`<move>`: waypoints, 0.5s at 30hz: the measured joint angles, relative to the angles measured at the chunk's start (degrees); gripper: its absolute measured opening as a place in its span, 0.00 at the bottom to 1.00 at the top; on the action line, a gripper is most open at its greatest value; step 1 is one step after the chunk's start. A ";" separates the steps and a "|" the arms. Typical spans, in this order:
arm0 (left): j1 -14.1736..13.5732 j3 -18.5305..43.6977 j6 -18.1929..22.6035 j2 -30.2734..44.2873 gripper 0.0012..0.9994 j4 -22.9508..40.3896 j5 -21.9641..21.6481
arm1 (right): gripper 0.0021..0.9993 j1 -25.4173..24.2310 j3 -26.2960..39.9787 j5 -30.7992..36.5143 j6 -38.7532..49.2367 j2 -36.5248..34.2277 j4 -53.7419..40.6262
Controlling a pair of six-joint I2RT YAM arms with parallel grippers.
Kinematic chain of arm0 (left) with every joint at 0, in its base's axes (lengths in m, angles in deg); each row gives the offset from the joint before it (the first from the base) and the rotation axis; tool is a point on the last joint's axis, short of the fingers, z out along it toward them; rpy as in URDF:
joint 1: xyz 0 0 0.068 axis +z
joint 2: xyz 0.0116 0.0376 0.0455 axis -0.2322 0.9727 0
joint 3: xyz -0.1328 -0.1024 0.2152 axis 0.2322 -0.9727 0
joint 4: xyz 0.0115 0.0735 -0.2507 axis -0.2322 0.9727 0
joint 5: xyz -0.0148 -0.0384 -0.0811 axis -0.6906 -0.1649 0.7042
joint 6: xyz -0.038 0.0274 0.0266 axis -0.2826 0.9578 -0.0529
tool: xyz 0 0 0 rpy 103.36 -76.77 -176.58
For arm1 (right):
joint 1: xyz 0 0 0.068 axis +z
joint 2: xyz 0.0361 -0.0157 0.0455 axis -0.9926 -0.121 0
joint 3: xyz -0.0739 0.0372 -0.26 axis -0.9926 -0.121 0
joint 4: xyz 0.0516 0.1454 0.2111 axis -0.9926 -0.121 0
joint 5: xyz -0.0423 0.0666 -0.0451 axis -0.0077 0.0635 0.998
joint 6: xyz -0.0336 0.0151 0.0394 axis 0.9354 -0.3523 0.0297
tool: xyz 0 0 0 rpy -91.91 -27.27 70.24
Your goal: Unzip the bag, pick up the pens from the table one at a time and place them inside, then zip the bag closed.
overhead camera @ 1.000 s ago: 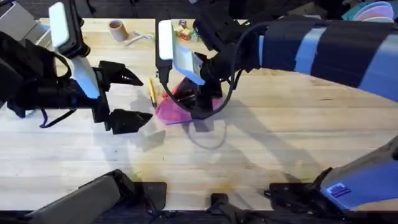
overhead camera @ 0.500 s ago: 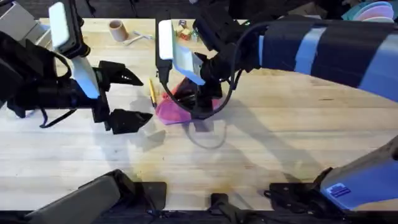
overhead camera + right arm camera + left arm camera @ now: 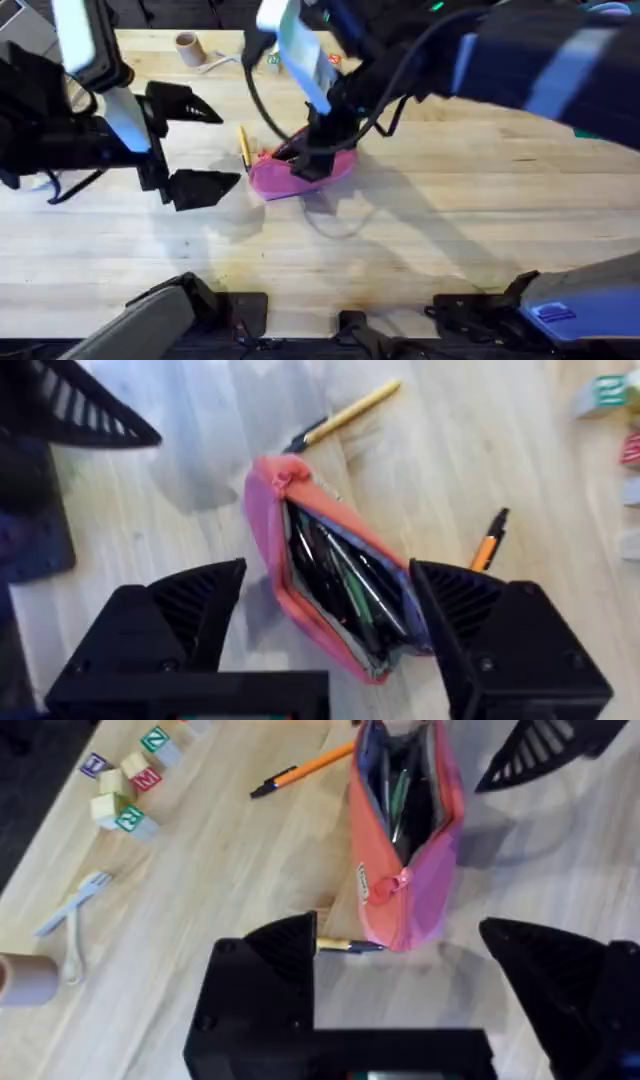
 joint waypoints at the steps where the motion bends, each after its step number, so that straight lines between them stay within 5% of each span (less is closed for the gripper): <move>1: 0.00 0.52 -0.01 -0.46 1.00 0.02 0.00 | 1.00 0.00 0.48 -0.02 -1.22 0.85 -0.17; 9: 0.00 5.87 -3.98 -1.03 0.99 0.02 -0.89 | 1.00 -3.35 6.61 0.89 -12.70 4.41 -3.16; 15: 0.11 9.08 -10.67 -1.03 0.99 -0.02 -4.96 | 1.00 -7.87 8.39 4.62 -19.32 4.41 -2.92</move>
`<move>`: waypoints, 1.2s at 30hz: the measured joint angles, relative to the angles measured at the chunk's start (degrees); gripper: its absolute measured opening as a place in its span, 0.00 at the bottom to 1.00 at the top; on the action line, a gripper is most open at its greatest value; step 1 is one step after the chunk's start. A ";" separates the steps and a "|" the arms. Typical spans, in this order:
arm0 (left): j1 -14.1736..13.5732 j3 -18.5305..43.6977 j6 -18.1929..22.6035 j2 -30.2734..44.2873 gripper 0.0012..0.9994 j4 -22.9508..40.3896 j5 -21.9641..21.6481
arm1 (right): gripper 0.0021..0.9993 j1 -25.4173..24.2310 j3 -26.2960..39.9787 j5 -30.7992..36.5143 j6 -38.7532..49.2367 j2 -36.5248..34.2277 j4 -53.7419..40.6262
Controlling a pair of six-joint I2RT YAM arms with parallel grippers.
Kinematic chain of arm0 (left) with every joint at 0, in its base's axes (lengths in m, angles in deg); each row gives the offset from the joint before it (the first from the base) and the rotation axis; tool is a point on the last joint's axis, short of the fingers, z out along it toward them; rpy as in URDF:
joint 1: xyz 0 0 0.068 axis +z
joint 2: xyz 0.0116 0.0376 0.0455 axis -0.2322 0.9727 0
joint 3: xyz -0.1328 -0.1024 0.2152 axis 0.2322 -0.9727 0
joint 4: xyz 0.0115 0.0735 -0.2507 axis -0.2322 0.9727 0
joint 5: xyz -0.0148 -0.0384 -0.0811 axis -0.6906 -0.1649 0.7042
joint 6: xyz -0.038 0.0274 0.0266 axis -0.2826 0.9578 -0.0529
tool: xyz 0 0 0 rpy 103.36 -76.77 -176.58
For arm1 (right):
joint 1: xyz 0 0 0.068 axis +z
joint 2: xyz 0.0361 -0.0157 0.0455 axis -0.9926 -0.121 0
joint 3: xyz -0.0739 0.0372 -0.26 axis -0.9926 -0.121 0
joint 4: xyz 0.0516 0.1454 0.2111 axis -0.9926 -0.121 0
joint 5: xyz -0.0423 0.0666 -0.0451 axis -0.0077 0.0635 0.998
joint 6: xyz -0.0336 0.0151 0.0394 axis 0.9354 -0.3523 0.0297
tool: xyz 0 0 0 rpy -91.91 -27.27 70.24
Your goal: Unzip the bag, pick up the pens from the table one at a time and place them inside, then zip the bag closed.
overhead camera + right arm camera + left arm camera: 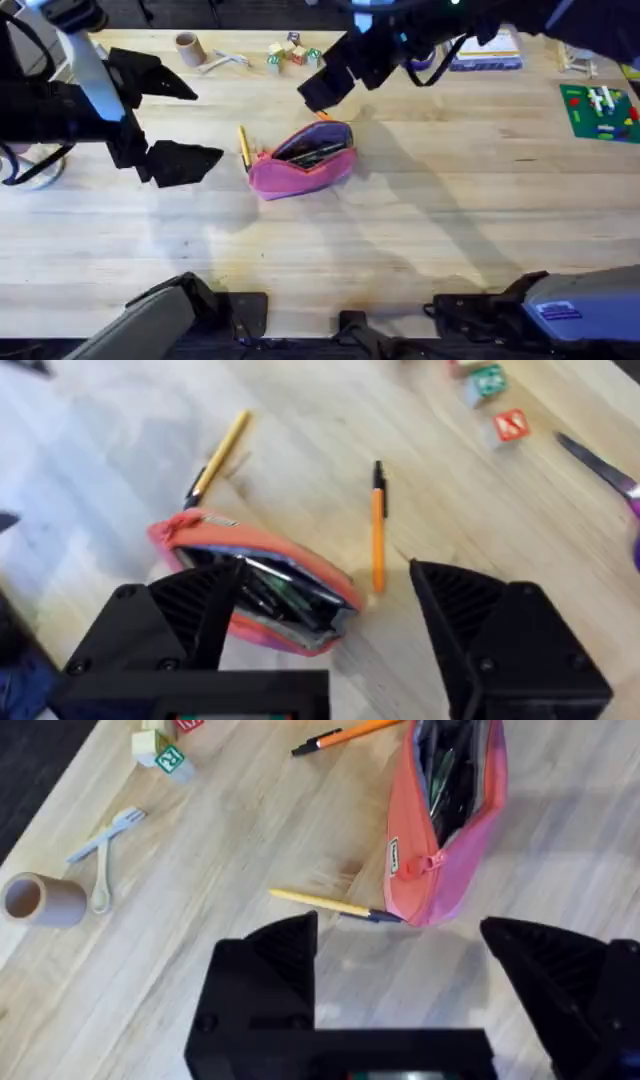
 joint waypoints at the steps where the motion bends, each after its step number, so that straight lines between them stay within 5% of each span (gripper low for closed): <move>1: 0.00 0.09 -0.65 0.00 1.00 0.00 -0.48 | 1.00 -0.39 0.00 0.66 -1.05 0.00 0.10; 11: 0.00 0.19 -2.74 0.00 1.00 -0.31 -2.00 | 1.00 -2.31 0.26 5.74 -8.38 -1.32 2.58; 29: 0.00 0.19 -3.57 0.00 1.00 -1.61 -3.82 | 1.00 -2.34 0.26 6.63 -8.94 -2.25 2.29; 32: 0.00 0.21 -8.91 0.00 0.99 -5.77 -4.77 | 1.00 -2.40 0.26 6.62 -8.98 -2.25 2.26; 36: 0.00 0.85 -24.11 0.00 1.00 -11.71 -8.73 | 1.00 -2.40 0.26 6.64 -9.35 -2.23 2.20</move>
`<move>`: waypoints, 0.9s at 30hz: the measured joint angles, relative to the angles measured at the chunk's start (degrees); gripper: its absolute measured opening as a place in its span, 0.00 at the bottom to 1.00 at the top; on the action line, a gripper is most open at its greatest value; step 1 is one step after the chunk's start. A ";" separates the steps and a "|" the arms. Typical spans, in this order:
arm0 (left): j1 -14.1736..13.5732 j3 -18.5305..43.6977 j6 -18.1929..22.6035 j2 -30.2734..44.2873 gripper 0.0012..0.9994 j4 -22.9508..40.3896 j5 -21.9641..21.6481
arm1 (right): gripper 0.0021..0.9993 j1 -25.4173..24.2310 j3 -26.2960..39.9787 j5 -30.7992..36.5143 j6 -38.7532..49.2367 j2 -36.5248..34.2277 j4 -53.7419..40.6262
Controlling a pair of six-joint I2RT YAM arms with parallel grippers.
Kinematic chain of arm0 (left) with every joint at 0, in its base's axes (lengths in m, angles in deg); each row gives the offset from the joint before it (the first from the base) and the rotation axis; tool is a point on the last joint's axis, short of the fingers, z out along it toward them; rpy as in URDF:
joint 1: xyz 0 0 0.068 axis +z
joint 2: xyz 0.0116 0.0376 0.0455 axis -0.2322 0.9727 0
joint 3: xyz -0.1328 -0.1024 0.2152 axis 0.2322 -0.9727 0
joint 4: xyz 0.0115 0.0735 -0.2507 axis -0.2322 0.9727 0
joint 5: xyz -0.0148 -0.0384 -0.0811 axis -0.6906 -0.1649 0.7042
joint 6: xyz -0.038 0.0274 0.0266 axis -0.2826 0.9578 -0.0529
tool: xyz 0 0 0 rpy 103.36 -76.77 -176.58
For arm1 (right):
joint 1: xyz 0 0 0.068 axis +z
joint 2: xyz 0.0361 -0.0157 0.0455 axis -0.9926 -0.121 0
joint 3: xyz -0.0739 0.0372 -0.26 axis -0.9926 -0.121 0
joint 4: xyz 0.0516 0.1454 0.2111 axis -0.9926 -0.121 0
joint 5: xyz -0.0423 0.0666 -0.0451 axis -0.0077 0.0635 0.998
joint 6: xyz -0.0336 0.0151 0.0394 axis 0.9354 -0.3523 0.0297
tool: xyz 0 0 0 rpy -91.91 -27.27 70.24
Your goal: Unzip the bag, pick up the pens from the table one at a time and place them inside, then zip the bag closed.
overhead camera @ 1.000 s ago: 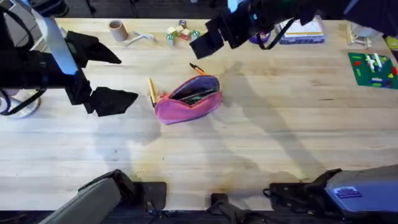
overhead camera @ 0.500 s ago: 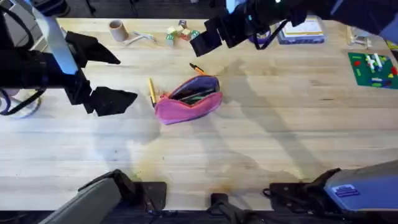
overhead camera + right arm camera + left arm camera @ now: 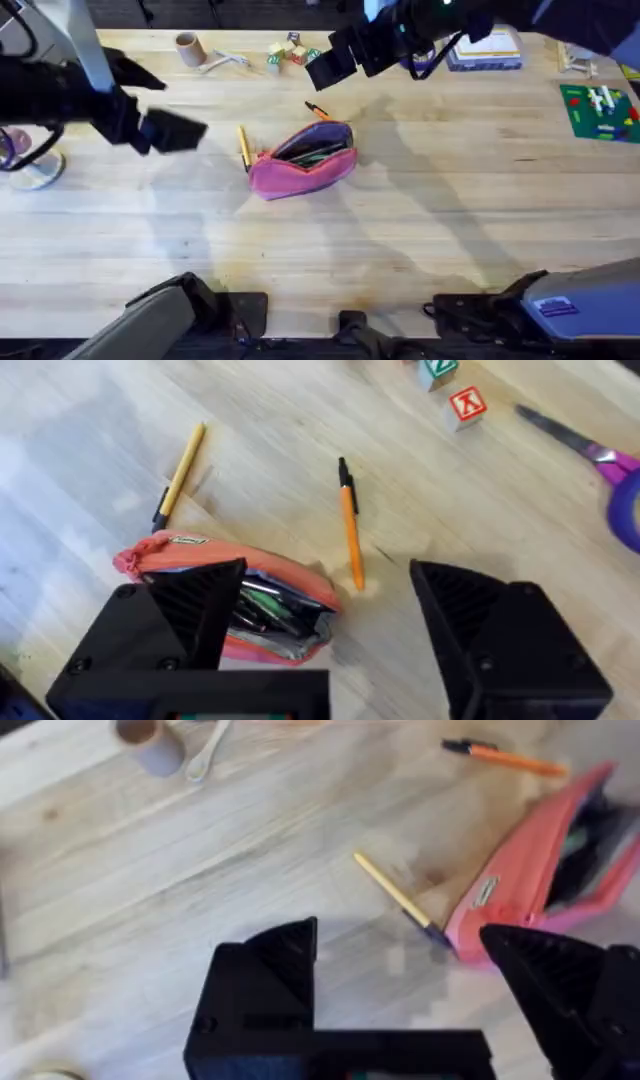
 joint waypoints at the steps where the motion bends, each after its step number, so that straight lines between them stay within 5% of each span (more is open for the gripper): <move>1: -0.02 0.52 -4.78 0.02 1.00 -1.34 -1.31 | 1.00 0.00 0.00 0.00 -0.03 0.06 0.00; 5: -1.76 2.39 -19.24 0.00 1.00 -3.53 -6.58 | 1.00 -0.09 0.00 0.80 -0.23 1.13 -0.11; 12: -10.70 3.03 -41.20 0.00 1.00 -4.73 -21.94 | 1.00 -0.22 0.03 2.94 -0.25 4.76 -0.07; 16: -13.64 3.03 -46.55 0.00 1.00 -4.80 -25.66 | 1.00 -0.24 0.11 3.13 -0.27 4.83 -0.09; 21: -13.84 3.03 -49.17 0.00 1.00 -4.80 -27.70 | 1.00 -0.24 0.11 3.19 -0.36 4.83 -0.09; 24: -13.84 3.03 -49.78 0.00 1.00 -4.87 -27.78 | 1.00 -0.24 0.11 3.19 -0.38 4.83 -0.09; 27: -13.84 3.07 -55.49 0.04 1.00 -7.85 -25.52 | 1.00 -0.24 0.11 3.19 -0.38 4.83 -0.09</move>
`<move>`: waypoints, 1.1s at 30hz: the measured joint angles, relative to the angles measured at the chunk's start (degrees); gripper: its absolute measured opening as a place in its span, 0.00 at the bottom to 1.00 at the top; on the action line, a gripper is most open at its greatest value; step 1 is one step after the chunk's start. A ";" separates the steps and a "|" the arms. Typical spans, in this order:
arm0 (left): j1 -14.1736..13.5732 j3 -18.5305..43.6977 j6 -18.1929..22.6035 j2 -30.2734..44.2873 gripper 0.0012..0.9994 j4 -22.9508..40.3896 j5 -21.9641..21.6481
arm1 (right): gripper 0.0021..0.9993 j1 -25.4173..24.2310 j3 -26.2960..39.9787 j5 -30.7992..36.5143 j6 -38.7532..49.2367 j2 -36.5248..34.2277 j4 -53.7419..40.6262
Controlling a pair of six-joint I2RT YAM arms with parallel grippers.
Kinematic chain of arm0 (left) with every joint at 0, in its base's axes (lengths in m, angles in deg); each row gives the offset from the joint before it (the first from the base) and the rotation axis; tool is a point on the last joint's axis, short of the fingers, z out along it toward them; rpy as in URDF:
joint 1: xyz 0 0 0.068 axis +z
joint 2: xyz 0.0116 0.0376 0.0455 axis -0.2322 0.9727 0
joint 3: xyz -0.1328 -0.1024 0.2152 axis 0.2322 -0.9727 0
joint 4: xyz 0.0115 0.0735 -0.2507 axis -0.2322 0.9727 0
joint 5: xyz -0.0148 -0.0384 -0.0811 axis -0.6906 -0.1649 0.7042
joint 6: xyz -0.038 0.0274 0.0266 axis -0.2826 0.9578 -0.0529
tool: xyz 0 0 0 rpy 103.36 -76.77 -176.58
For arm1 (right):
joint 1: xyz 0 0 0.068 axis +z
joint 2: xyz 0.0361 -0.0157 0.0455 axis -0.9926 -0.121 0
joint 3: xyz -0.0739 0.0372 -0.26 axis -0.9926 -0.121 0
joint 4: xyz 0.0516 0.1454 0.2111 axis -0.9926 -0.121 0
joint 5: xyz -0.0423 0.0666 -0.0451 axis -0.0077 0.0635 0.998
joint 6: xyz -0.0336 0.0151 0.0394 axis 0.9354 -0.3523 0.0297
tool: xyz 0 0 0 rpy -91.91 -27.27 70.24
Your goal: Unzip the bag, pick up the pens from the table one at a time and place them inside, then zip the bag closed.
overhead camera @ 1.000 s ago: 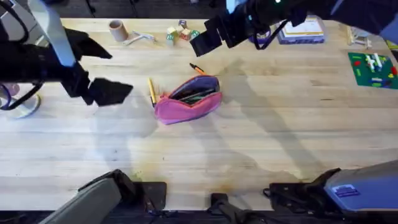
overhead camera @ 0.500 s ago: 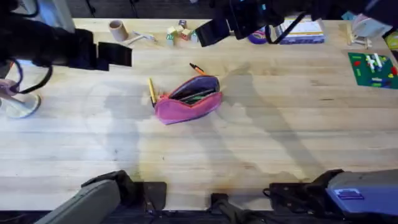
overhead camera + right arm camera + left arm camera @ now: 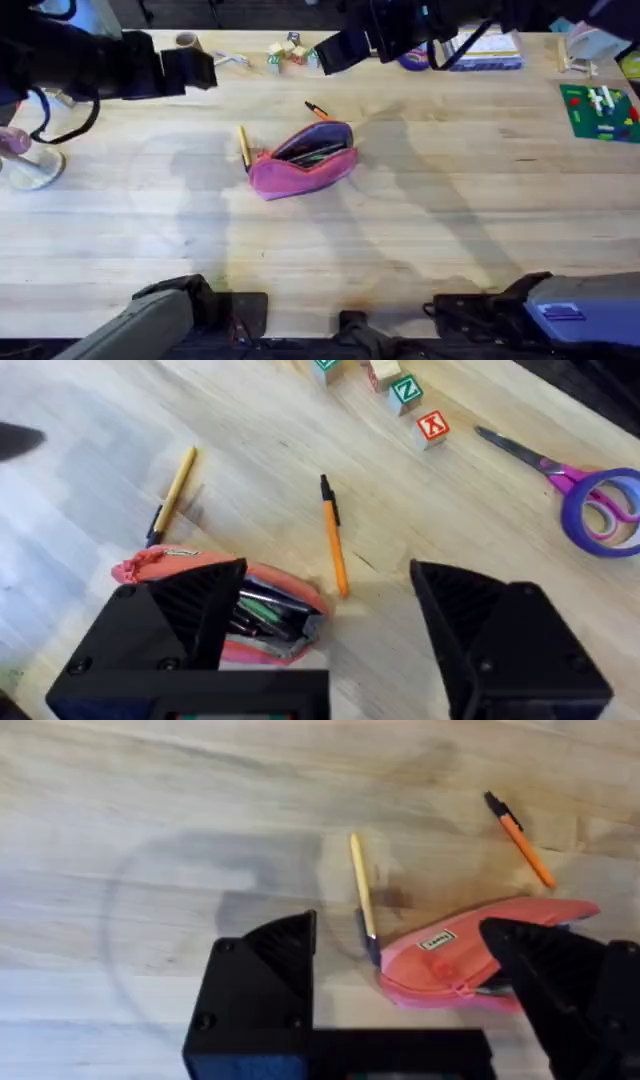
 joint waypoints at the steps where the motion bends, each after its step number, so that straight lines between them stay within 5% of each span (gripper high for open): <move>1: -0.12 0.03 -2.28 0.15 1.00 0.03 0.47 | 1.00 0.00 0.00 0.00 0.00 0.00 0.00; 7: -4.23 0.14 -10.63 3.33 1.00 1.32 -1.69 | 1.00 0.00 0.00 0.00 0.00 0.00 0.00; 13: -12.27 0.14 -17.69 8.17 1.00 1.35 -12.60 | 1.00 0.00 0.00 0.00 0.00 0.00 0.00; 17: -15.25 0.14 -22.21 11.00 1.00 1.35 -17.02 | 1.00 0.00 0.00 0.00 0.00 0.00 0.00; 24: -15.87 0.14 -26.21 20.46 0.99 0.34 -18.60 | 1.00 0.00 0.00 0.00 0.00 0.12 0.00; 33: -15.87 0.14 -26.41 29.31 0.99 -3.92 -17.54 | 1.00 0.00 0.00 0.00 0.02 3.11 0.03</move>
